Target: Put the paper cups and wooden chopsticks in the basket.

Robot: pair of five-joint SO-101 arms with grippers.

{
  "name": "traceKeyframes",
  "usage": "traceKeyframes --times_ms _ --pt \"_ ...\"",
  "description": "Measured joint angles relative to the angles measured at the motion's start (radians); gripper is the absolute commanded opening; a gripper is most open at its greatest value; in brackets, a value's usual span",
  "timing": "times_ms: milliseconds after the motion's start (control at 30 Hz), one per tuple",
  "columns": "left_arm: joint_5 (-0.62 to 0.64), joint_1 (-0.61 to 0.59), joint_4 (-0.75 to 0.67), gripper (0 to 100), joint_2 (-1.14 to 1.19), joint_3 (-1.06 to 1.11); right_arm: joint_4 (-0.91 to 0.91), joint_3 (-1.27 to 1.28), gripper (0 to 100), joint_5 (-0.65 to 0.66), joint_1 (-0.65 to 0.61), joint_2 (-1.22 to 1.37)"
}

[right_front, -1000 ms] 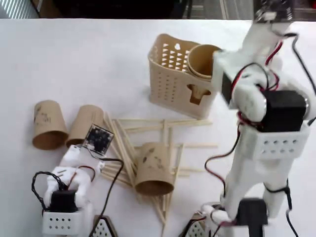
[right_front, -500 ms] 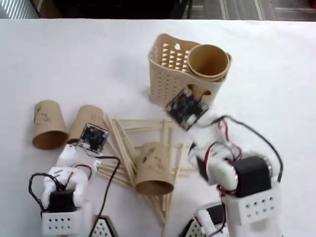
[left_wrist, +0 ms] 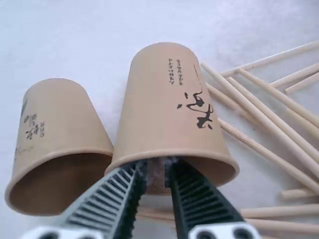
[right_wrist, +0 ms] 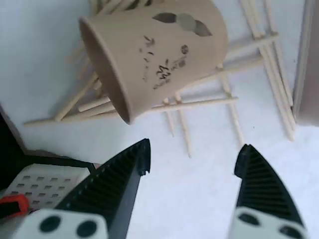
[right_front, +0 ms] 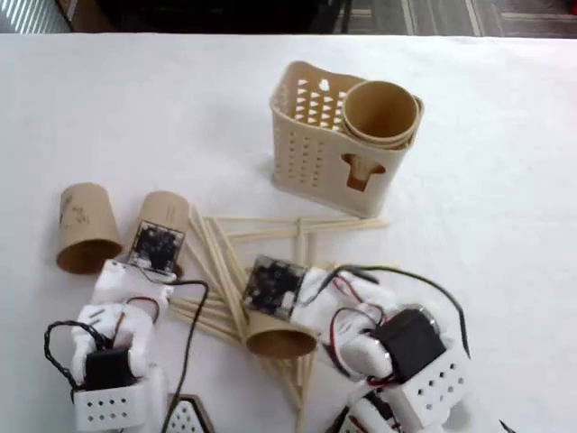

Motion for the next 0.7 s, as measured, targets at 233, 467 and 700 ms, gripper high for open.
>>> traceKeyframes --times_ms 233,467,700 --pt "0.000 0.000 -0.002 8 0.000 0.000 -0.034 0.044 27.6 -0.044 -0.172 0.002" --pt "0.000 0.000 -0.002 8 0.000 0.000 -0.129 0.107 27.6 -0.106 -0.245 -0.002" --pt "0.000 0.000 -0.002 8 0.000 0.000 -0.342 0.275 22.3 -0.109 -0.207 0.002"
